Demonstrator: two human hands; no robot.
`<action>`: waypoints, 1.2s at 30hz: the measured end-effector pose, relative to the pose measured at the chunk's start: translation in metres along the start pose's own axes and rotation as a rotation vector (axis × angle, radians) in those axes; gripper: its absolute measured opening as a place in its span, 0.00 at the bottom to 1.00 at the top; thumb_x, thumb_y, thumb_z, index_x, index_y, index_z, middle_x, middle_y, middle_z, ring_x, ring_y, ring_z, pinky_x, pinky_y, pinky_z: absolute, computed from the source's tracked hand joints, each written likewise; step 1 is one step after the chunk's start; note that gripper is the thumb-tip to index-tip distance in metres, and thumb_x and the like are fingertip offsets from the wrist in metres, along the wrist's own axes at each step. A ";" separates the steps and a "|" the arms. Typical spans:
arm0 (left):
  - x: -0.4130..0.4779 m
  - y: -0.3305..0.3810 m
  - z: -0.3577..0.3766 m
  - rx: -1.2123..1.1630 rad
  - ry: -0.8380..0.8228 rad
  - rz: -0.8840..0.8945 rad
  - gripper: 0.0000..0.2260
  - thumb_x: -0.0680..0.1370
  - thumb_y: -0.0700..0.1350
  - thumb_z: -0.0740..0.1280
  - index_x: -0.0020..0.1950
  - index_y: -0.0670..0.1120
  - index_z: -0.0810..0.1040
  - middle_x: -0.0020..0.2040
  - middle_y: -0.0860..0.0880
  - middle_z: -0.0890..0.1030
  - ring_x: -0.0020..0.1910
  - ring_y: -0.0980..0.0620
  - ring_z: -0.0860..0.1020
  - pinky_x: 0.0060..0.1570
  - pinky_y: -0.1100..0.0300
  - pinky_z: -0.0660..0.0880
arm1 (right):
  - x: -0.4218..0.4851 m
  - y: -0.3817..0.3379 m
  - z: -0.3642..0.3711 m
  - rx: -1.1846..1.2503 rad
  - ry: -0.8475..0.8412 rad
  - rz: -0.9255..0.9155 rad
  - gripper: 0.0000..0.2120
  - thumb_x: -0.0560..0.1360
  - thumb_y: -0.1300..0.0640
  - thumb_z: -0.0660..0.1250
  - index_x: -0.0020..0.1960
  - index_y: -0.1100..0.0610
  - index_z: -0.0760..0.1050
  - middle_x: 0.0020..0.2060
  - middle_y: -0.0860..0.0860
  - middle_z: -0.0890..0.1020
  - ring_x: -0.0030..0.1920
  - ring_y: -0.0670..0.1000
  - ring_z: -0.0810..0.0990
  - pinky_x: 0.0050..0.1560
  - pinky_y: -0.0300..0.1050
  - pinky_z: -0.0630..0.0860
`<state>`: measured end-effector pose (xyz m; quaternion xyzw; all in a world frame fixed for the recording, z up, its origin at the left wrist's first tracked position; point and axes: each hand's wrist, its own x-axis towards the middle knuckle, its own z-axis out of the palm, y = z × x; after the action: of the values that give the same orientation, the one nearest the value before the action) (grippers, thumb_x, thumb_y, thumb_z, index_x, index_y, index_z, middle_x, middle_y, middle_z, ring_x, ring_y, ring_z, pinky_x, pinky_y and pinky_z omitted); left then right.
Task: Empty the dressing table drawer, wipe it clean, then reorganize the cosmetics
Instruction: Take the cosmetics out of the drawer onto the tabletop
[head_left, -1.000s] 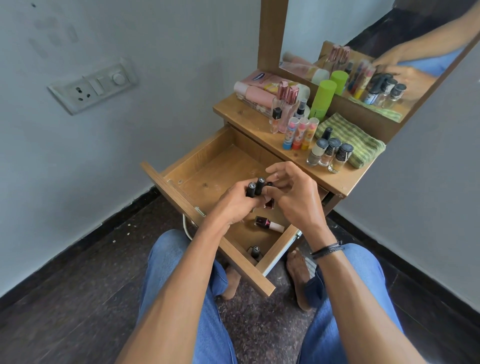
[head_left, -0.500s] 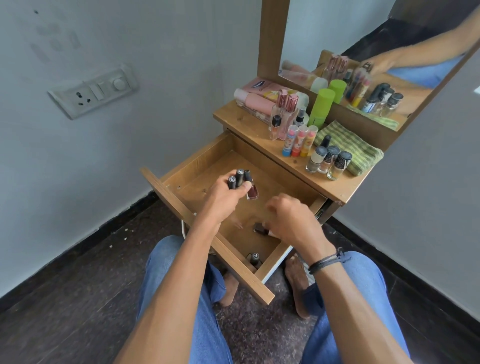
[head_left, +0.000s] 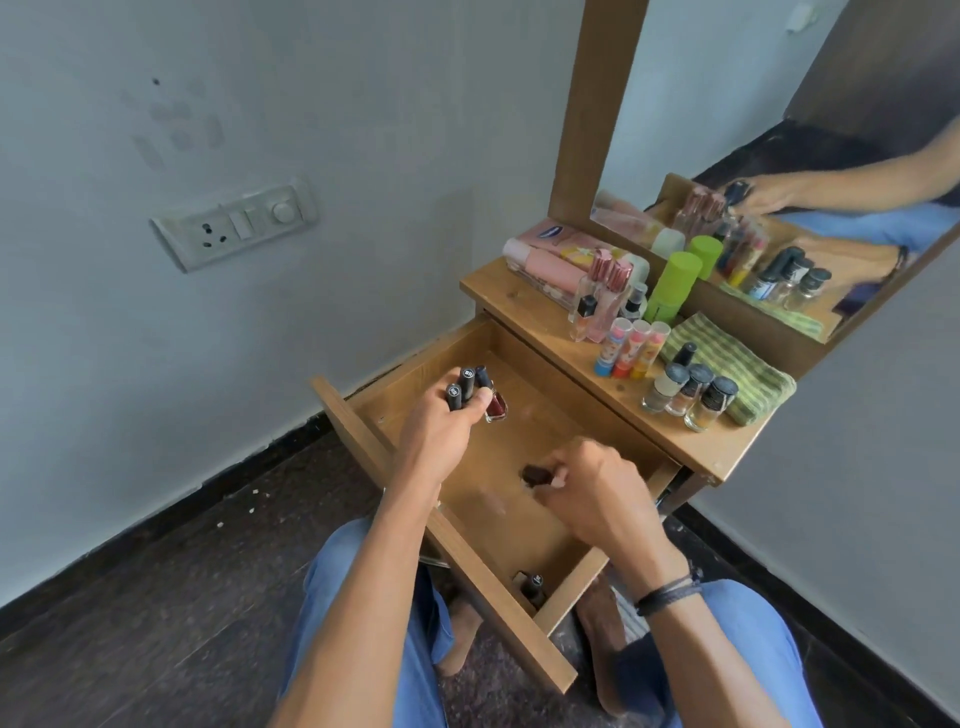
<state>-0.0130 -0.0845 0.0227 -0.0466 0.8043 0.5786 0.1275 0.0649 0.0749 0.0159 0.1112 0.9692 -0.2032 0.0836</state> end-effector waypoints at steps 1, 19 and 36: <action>0.002 0.001 -0.003 0.010 0.019 0.008 0.06 0.82 0.54 0.67 0.54 0.59 0.70 0.49 0.57 0.78 0.55 0.47 0.80 0.60 0.48 0.77 | 0.005 -0.004 -0.009 0.023 0.017 -0.005 0.11 0.75 0.53 0.72 0.58 0.48 0.82 0.49 0.47 0.80 0.44 0.50 0.82 0.40 0.41 0.78; 0.021 -0.009 -0.030 0.025 0.149 0.179 0.09 0.81 0.51 0.68 0.42 0.60 0.74 0.48 0.54 0.81 0.46 0.58 0.80 0.47 0.57 0.78 | 0.167 -0.134 -0.134 -0.888 -0.017 -0.161 0.10 0.71 0.62 0.76 0.48 0.58 0.77 0.35 0.52 0.76 0.42 0.57 0.78 0.42 0.49 0.74; 0.033 -0.018 -0.022 0.080 0.131 0.203 0.07 0.81 0.52 0.67 0.56 0.51 0.80 0.56 0.48 0.81 0.52 0.50 0.80 0.54 0.51 0.79 | 0.180 -0.120 -0.136 -1.044 -0.163 -0.054 0.28 0.64 0.51 0.84 0.59 0.53 0.75 0.43 0.50 0.81 0.39 0.52 0.78 0.30 0.45 0.68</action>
<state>-0.0438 -0.1086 0.0039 0.0022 0.8338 0.5517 0.0172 -0.1543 0.0567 0.1464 0.0136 0.9342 0.2967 0.1976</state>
